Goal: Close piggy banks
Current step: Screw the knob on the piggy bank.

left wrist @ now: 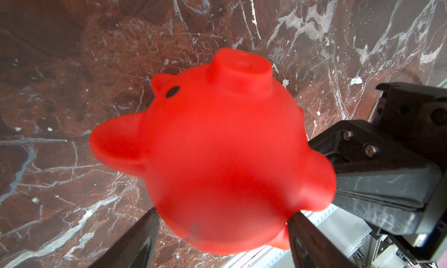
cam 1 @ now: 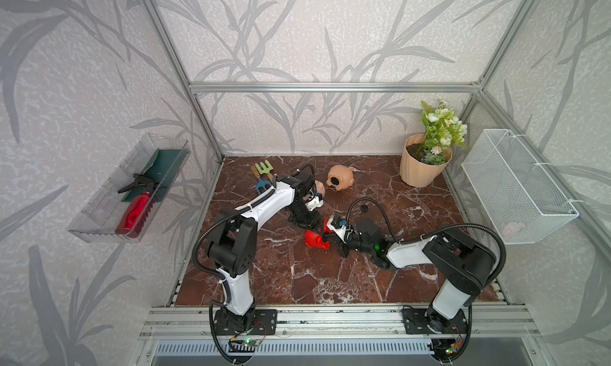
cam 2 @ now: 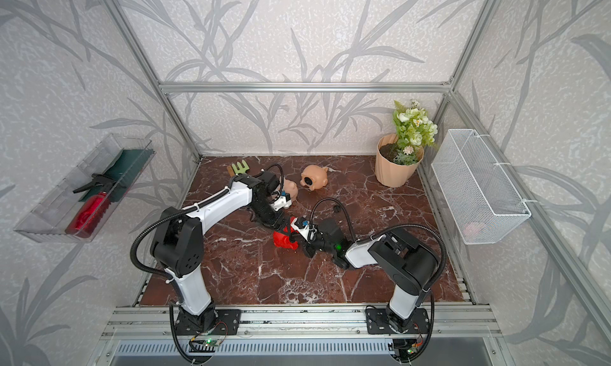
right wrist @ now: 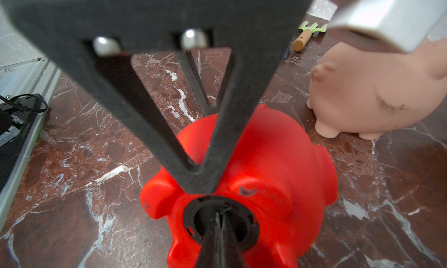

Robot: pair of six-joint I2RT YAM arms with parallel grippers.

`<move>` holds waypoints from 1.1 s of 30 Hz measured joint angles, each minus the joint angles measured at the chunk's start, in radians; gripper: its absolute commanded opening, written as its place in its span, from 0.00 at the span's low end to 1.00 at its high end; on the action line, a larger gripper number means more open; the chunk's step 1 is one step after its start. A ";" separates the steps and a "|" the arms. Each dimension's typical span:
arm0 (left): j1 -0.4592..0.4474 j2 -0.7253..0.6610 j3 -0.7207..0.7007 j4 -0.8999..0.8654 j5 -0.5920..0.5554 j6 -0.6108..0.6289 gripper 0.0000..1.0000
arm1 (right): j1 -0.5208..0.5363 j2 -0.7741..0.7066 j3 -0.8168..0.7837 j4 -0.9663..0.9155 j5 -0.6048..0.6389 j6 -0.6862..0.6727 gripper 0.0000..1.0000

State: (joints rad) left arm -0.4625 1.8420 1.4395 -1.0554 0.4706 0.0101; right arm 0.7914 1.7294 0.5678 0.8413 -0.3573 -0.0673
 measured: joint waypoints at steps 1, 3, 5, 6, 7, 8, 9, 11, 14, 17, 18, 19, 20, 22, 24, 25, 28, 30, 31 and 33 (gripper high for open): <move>0.000 0.000 0.000 0.000 0.000 0.001 0.81 | 0.000 0.000 0.000 0.000 0.000 0.006 0.00; 0.000 0.000 0.001 0.000 -0.001 0.005 0.81 | -0.001 0.000 0.002 -0.001 -0.002 0.026 0.00; 0.000 0.000 0.002 0.000 -0.002 0.006 0.81 | -0.001 0.000 0.002 -0.001 -0.003 0.057 0.00; 0.000 0.000 0.002 0.000 -0.003 0.007 0.81 | -0.001 0.000 0.002 -0.001 -0.004 0.072 0.00; 0.000 0.000 0.002 0.000 -0.003 0.008 0.81 | -0.002 0.000 0.002 -0.001 -0.005 0.087 0.00; 0.000 0.000 0.002 0.000 -0.002 0.009 0.81 | -0.002 -0.003 0.002 -0.002 -0.005 0.103 0.00; 0.000 0.000 0.002 0.000 -0.001 0.010 0.81 | -0.002 -0.006 0.002 -0.008 -0.005 0.118 0.00; -0.003 0.000 0.002 -0.001 -0.001 0.010 0.81 | -0.002 -0.012 0.002 -0.017 -0.005 0.145 0.00; -0.006 0.000 0.002 -0.003 -0.005 0.009 0.80 | -0.002 -0.014 0.002 -0.020 -0.009 0.184 0.00; -0.010 0.000 0.002 -0.004 -0.010 0.009 0.80 | -0.002 -0.014 0.002 -0.020 -0.010 0.224 0.00; -0.011 0.000 0.002 -0.004 -0.012 0.009 0.80 | -0.002 -0.014 0.002 -0.020 -0.011 0.238 0.00; -0.012 0.000 0.002 -0.004 -0.013 0.009 0.80 | -0.002 -0.014 0.002 -0.020 -0.011 0.253 0.00; -0.013 0.000 0.002 -0.004 -0.015 0.009 0.81 | -0.002 -0.014 0.002 -0.020 -0.011 0.265 0.00; -0.015 0.000 0.002 -0.003 -0.019 0.008 0.80 | -0.002 -0.014 0.002 -0.020 -0.012 0.293 0.00; -0.016 0.000 0.002 -0.004 -0.020 0.008 0.80 | -0.002 -0.014 0.002 -0.020 -0.014 0.321 0.00; -0.016 0.000 0.002 -0.005 -0.020 0.008 0.80 | -0.002 -0.014 0.002 -0.020 -0.015 0.333 0.00; -0.016 0.000 0.002 -0.005 -0.021 0.008 0.80 | -0.002 -0.014 0.002 -0.020 -0.016 0.373 0.00; -0.016 0.000 0.002 -0.006 -0.021 0.008 0.80 | -0.002 -0.014 0.002 -0.020 -0.016 0.400 0.00; -0.016 0.000 0.002 -0.006 -0.021 0.008 0.80 | -0.002 -0.014 0.002 -0.020 -0.016 0.417 0.00; -0.016 0.000 0.002 -0.006 -0.021 0.008 0.80 | -0.002 -0.014 0.002 -0.020 -0.015 0.443 0.00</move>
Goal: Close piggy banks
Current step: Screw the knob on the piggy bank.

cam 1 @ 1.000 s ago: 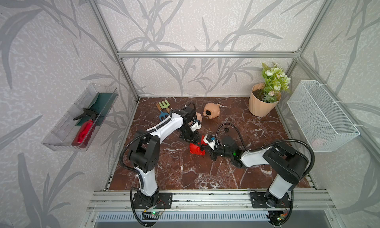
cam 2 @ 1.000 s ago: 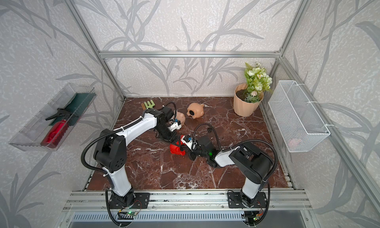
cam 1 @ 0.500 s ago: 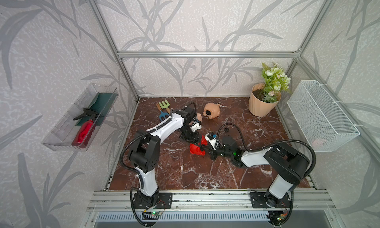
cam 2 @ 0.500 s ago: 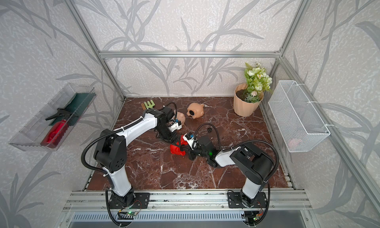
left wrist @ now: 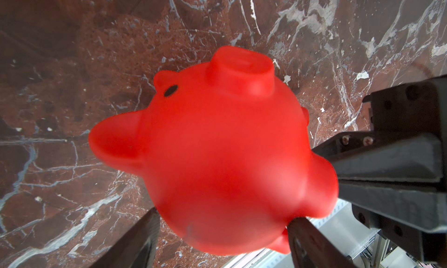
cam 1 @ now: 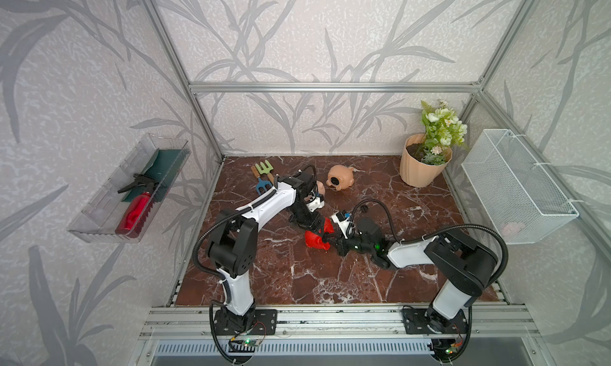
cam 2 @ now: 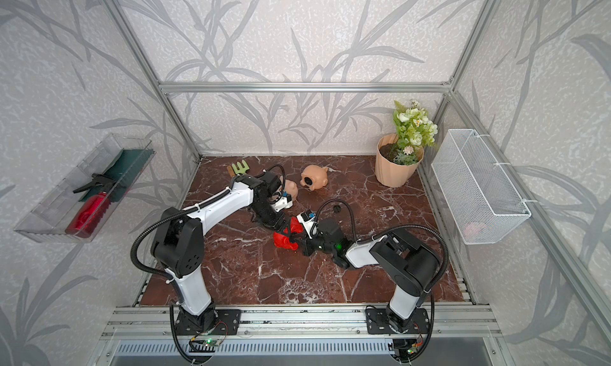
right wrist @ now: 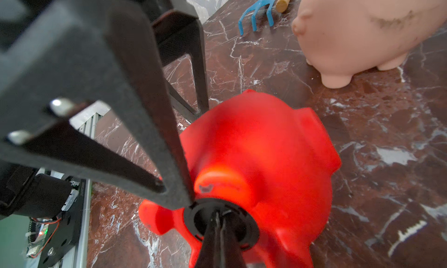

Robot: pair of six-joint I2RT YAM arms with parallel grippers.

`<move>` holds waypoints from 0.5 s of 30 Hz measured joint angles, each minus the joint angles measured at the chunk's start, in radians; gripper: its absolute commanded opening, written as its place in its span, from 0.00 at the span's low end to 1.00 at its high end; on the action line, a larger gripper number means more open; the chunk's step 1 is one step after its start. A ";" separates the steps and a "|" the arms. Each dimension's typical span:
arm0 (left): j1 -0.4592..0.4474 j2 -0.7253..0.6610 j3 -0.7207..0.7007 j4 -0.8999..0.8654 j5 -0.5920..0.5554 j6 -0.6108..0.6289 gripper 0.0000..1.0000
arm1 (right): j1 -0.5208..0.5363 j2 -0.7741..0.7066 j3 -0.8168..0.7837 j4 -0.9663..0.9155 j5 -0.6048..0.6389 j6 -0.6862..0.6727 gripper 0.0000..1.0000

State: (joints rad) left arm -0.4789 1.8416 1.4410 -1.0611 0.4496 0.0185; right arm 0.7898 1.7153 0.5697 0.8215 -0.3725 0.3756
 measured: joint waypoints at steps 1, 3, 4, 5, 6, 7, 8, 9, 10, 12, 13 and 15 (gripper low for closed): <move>0.000 0.000 0.000 0.000 0.000 0.000 0.80 | 0.000 0.000 0.000 0.000 0.000 0.015 0.00; 0.000 0.000 0.000 0.000 0.000 0.000 0.80 | 0.000 0.000 0.000 0.000 0.000 0.039 0.00; 0.000 0.000 0.000 0.000 0.000 0.000 0.80 | 0.000 0.000 0.000 0.000 0.000 0.050 0.00; 0.000 -0.001 0.000 0.000 0.000 0.000 0.80 | 0.000 0.000 0.000 0.000 0.000 0.060 0.00; 0.000 -0.001 0.000 0.000 0.000 0.000 0.80 | 0.000 0.000 0.000 0.000 0.000 0.070 0.00; 0.000 -0.001 0.000 0.000 -0.001 0.000 0.80 | 0.000 0.000 0.000 -0.001 0.000 0.080 0.00; -0.001 -0.001 0.000 0.000 -0.002 0.000 0.80 | 0.000 0.000 0.000 -0.001 0.000 0.090 0.00; -0.001 -0.001 0.000 0.000 -0.002 0.000 0.80 | 0.000 0.000 0.000 -0.001 0.000 0.100 0.00; -0.002 -0.001 0.000 0.000 -0.003 0.000 0.80 | 0.000 0.000 0.000 -0.001 0.000 0.108 0.00; -0.003 -0.002 0.000 0.000 -0.004 0.000 0.80 | 0.000 0.000 0.000 -0.001 0.000 0.129 0.00; -0.003 -0.002 0.000 0.000 -0.005 0.000 0.80 | 0.000 0.000 0.000 -0.001 -0.001 0.138 0.00; -0.003 -0.002 0.000 0.000 -0.006 0.000 0.80 | 0.000 0.000 0.000 -0.002 -0.001 0.160 0.00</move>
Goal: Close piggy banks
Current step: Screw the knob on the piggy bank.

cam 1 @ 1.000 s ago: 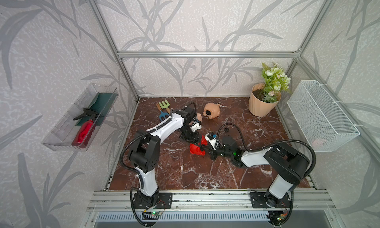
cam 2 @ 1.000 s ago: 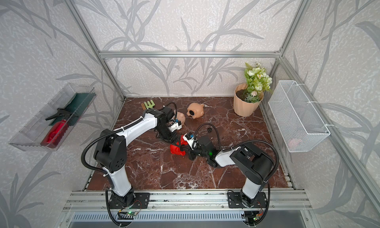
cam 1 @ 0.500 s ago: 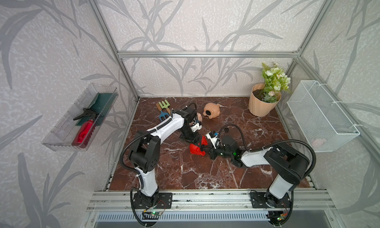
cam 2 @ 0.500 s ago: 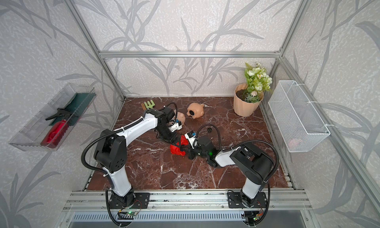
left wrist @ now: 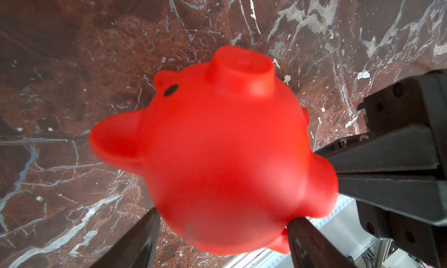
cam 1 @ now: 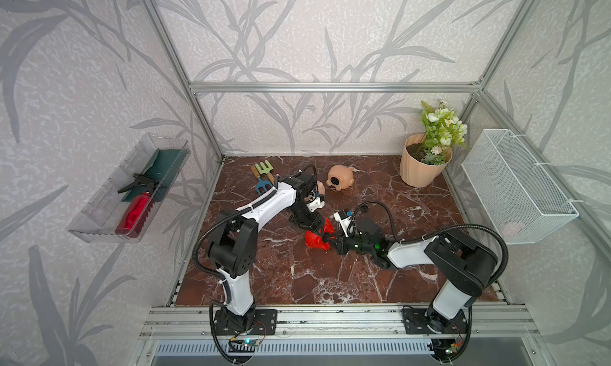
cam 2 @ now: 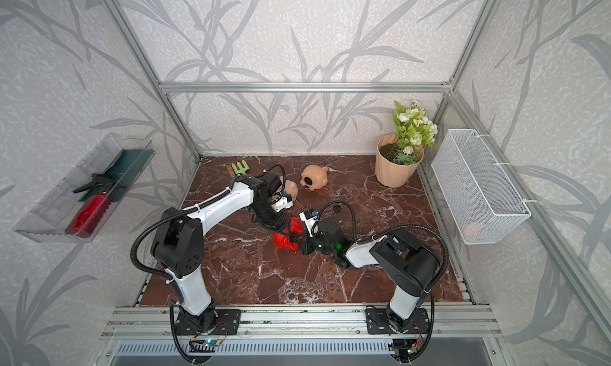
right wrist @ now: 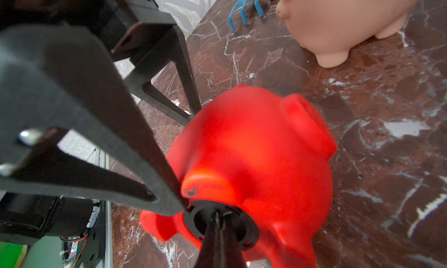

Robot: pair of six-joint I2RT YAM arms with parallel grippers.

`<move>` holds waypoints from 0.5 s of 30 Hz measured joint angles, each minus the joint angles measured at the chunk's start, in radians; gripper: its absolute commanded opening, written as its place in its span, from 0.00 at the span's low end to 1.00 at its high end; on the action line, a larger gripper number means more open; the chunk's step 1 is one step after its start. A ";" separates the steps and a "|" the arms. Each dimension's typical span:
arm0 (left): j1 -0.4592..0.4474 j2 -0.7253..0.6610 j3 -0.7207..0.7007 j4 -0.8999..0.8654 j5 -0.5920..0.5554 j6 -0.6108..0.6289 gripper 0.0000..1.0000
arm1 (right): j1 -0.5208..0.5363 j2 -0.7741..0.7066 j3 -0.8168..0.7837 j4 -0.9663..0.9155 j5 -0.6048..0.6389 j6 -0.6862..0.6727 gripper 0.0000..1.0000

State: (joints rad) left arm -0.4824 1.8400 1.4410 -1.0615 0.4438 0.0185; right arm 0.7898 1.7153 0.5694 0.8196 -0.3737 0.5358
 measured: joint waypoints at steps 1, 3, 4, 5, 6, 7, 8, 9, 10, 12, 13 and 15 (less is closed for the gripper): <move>0.000 0.000 0.000 0.000 0.000 0.000 0.80 | 0.000 0.000 0.000 -0.001 0.000 0.011 0.00; -0.001 0.000 0.000 0.000 -0.001 0.000 0.80 | 0.000 -0.001 0.000 -0.002 0.000 0.030 0.00; -0.001 0.000 0.000 0.000 -0.001 0.000 0.80 | 0.000 -0.001 0.000 -0.002 0.000 0.037 0.00; -0.001 0.000 0.000 0.000 -0.001 0.000 0.80 | 0.000 -0.001 0.000 -0.002 0.000 0.043 0.00; -0.001 0.000 0.000 0.000 -0.001 0.000 0.80 | 0.000 -0.001 0.000 -0.002 0.000 0.047 0.00; -0.001 0.000 0.000 0.000 -0.001 0.000 0.80 | 0.000 -0.001 0.000 -0.002 0.000 0.050 0.00; -0.001 0.000 0.000 0.000 -0.001 0.000 0.80 | 0.000 -0.001 0.000 -0.002 0.000 0.055 0.00; -0.001 0.000 0.000 0.000 -0.001 0.000 0.80 | 0.000 -0.001 0.000 -0.002 0.000 0.060 0.00; -0.001 0.000 0.000 0.000 -0.001 0.000 0.80 | 0.000 -0.001 0.000 -0.002 0.000 0.063 0.00; -0.001 0.000 0.000 0.000 -0.001 0.000 0.80 | 0.000 -0.001 0.000 -0.002 0.000 0.067 0.00; -0.001 0.000 0.000 0.000 -0.001 0.000 0.80 | 0.000 -0.001 0.000 -0.002 0.000 0.070 0.00; -0.001 0.000 0.000 0.000 -0.001 0.000 0.80 | 0.000 -0.001 0.000 -0.002 0.000 0.074 0.00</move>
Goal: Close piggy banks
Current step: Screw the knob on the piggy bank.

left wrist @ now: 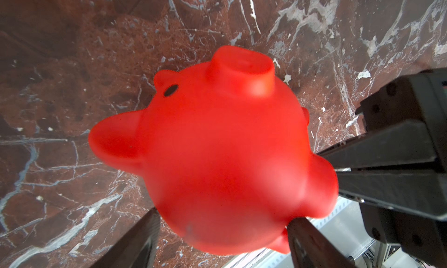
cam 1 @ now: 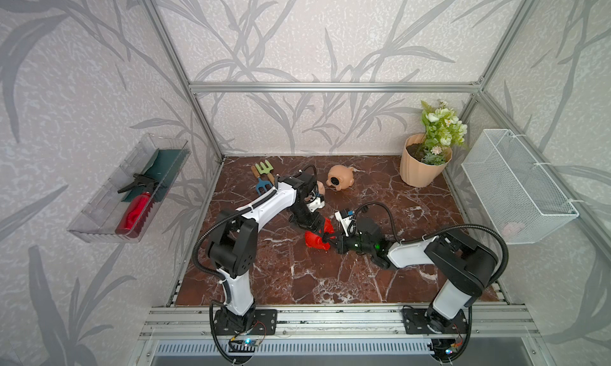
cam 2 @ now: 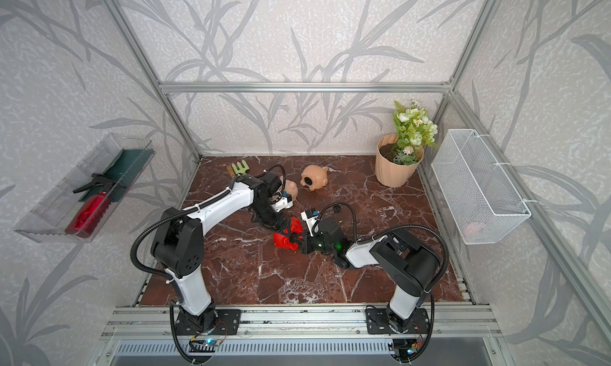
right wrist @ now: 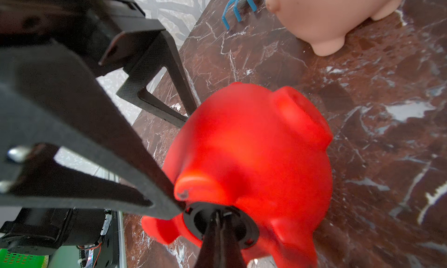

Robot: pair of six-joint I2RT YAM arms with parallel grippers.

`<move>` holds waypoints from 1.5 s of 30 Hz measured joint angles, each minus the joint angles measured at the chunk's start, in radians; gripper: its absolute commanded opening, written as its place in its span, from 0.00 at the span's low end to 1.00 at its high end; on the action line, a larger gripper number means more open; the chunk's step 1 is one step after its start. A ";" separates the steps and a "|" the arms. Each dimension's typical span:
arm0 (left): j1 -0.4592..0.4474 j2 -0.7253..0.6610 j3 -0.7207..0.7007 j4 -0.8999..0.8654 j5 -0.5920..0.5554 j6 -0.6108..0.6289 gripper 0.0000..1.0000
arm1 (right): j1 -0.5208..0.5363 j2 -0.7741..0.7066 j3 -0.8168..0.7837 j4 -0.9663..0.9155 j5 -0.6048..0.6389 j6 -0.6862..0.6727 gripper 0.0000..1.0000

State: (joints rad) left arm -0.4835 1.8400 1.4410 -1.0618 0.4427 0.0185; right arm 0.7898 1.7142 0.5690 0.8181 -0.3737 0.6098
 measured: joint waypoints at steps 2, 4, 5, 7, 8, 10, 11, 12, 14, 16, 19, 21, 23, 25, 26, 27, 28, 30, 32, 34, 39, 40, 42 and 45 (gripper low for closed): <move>0.000 0.000 0.000 0.000 0.000 0.000 0.80 | 0.000 0.000 0.000 0.000 0.000 0.003 0.01; 0.000 0.000 0.000 0.000 0.000 0.000 0.80 | 0.000 -0.002 0.000 -0.001 0.000 0.003 0.06; 0.000 0.000 0.000 0.000 0.000 0.000 0.80 | 0.000 -0.003 0.000 -0.004 0.000 0.002 0.08; -0.002 0.000 0.000 0.000 0.001 0.000 0.80 | 0.000 -0.012 0.000 -0.013 0.001 0.000 0.13; -0.003 0.000 0.000 0.000 0.001 0.000 0.80 | 0.000 -0.018 0.000 -0.018 0.003 -0.003 0.15; -0.008 0.000 0.000 0.000 0.000 0.000 0.80 | 0.001 -0.034 0.000 -0.039 0.006 -0.009 0.19; -0.009 0.000 0.000 0.000 -0.001 -0.001 0.80 | 0.001 -0.039 0.000 -0.046 0.006 -0.011 0.20; -0.009 0.000 0.000 0.000 -0.003 -0.002 0.80 | 0.001 -0.045 0.000 -0.053 0.006 -0.014 0.21; -0.011 0.000 0.000 0.002 -0.006 -0.004 0.81 | 0.001 -0.059 0.000 -0.058 0.006 -0.017 0.22; -0.012 0.000 0.000 0.003 -0.014 -0.008 0.81 | 0.001 -0.077 -0.010 -0.064 0.009 -0.019 0.22; -0.013 0.000 0.000 0.010 -0.022 -0.013 0.81 | 0.001 -0.116 -0.015 -0.093 0.010 -0.029 0.22; -0.013 0.000 0.000 0.011 -0.023 -0.014 0.81 | 0.001 -0.148 -0.017 -0.122 0.015 -0.039 0.22; -0.013 0.000 0.000 0.013 -0.023 -0.014 0.82 | 0.001 -0.186 -0.020 -0.154 0.022 -0.053 0.21; -0.013 0.000 0.000 0.014 -0.023 -0.016 0.82 | 0.001 -0.225 -0.031 -0.180 0.033 -0.071 0.21; -0.013 0.000 0.000 0.016 -0.022 -0.017 0.83 | 0.001 -0.242 -0.036 -0.196 0.039 -0.082 0.21; -0.013 0.000 0.000 0.019 -0.022 -0.018 0.83 | 0.001 -0.259 -0.040 -0.216 0.047 -0.092 0.21; -0.013 0.000 0.000 0.021 -0.022 -0.019 0.84 | 0.001 -0.276 -0.043 -0.240 0.055 -0.106 0.21; -0.013 0.000 0.000 0.023 -0.022 -0.020 0.85 | 0.001 -0.308 -0.044 -0.285 0.069 -0.129 0.21; -0.013 0.000 0.000 0.023 -0.022 -0.022 0.85 | 0.001 -0.347 -0.044 -0.332 0.086 -0.151 0.21; -0.013 0.000 0.000 0.024 -0.022 -0.022 0.85 | 0.001 -0.392 -0.044 -0.377 0.104 -0.175 0.21; -0.014 0.000 0.000 0.027 -0.024 -0.023 0.84 | -0.006 -0.493 -0.044 -0.473 0.142 -0.227 0.21; -0.015 0.000 0.000 0.027 -0.026 -0.023 0.84 | -0.010 -0.509 -0.044 -0.488 0.147 -0.237 0.21; -0.019 0.000 0.000 0.030 -0.035 -0.031 0.84 | -0.019 -0.533 -0.045 -0.513 0.156 -0.248 0.21; -0.034 0.000 0.003 0.035 -0.073 -0.047 0.82 | -0.035 -0.560 -0.047 -0.544 0.166 -0.265 0.21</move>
State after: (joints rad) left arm -0.5175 1.8397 1.4437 -1.0264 0.3698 -0.0284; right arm 0.7544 1.1538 0.5220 0.2741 -0.2077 0.3450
